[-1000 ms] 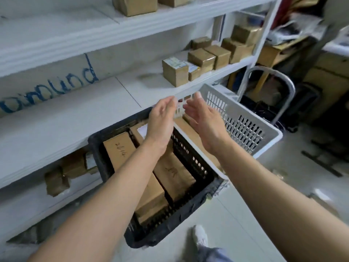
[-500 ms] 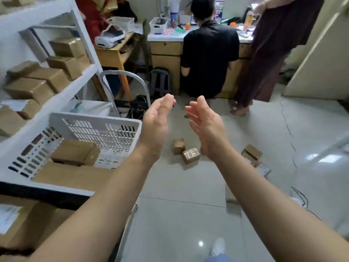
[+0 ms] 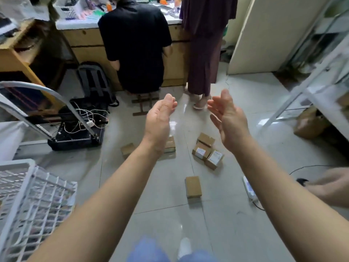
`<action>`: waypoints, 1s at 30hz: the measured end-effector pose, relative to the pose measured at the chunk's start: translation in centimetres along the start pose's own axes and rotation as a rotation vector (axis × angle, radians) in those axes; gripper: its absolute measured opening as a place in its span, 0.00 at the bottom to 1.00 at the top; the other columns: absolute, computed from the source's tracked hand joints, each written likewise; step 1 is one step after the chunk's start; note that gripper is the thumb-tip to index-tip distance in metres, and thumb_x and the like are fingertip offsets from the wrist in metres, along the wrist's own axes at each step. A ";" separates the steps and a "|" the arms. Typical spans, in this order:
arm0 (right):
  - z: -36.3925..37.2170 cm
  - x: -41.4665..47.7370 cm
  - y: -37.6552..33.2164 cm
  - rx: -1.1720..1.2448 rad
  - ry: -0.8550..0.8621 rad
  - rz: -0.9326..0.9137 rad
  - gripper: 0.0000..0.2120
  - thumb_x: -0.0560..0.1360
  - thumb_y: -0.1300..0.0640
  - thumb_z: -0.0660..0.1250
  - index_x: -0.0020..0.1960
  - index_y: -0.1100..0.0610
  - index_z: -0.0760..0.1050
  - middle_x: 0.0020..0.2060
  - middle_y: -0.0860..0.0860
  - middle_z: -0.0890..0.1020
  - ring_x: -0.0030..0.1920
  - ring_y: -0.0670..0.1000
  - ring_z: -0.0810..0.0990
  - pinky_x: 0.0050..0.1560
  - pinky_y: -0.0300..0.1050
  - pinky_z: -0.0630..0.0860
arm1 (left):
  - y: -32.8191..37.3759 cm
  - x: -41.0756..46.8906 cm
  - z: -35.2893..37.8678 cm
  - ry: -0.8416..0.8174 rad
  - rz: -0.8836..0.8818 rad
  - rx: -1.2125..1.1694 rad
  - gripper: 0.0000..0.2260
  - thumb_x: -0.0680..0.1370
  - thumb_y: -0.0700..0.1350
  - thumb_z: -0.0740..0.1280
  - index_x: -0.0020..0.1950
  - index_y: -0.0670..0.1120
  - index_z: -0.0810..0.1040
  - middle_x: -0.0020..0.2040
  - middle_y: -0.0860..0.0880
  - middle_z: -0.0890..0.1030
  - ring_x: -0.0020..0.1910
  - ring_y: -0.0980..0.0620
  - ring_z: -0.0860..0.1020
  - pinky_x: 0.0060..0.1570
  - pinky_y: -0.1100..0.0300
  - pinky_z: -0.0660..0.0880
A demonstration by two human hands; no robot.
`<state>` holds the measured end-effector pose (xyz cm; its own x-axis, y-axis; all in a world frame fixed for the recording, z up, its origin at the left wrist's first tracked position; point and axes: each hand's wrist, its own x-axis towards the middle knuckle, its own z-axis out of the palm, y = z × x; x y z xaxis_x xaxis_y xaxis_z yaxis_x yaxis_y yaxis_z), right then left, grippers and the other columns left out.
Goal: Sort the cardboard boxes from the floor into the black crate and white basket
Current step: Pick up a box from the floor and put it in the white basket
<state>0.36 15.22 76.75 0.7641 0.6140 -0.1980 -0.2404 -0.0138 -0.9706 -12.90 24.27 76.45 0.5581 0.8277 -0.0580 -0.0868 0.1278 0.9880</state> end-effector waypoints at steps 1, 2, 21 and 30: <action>-0.5 1.2 0.1 0.005 0.016 0.008 0.19 0.76 0.38 0.61 0.52 0.53 0.77 0.51 0.50 0.82 0.56 0.48 0.80 0.64 0.49 0.72 | -0.4 1.0 0.6 -0.005 -0.016 -0.003 0.13 0.80 0.55 0.58 0.53 0.49 0.78 0.55 0.50 0.80 0.57 0.56 0.78 0.59 0.63 0.70; -0.9 2.3 0.2 0.007 0.027 0.015 0.19 0.76 0.38 0.61 0.51 0.53 0.77 0.50 0.50 0.82 0.56 0.48 0.80 0.63 0.49 0.72 | -0.8 2.0 1.0 -0.006 -0.032 -0.003 0.13 0.80 0.56 0.58 0.52 0.49 0.78 0.54 0.50 0.80 0.57 0.56 0.78 0.57 0.64 0.70; 12.8 27.2 8.7 -0.227 -0.074 0.259 0.19 0.75 0.36 0.59 0.47 0.51 0.77 0.49 0.49 0.81 0.54 0.49 0.80 0.64 0.51 0.72 | -9.6 28.9 -7.0 0.218 -0.286 0.035 0.13 0.81 0.54 0.58 0.50 0.47 0.77 0.49 0.50 0.78 0.51 0.55 0.77 0.58 0.62 0.70; 13.8 37.4 18.9 -0.400 -0.173 0.423 0.20 0.76 0.36 0.58 0.46 0.52 0.76 0.53 0.51 0.80 0.57 0.50 0.77 0.66 0.52 0.69 | -20.9 35.3 -10.6 0.379 -0.445 0.063 0.12 0.81 0.53 0.58 0.45 0.48 0.76 0.47 0.49 0.78 0.51 0.53 0.76 0.61 0.59 0.69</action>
<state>16.13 48.77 52.91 0.5348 0.6094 -0.5853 -0.2328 -0.5596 -0.7954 -0.16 56.58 52.21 0.1946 0.8411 -0.5046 0.1443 0.4843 0.8629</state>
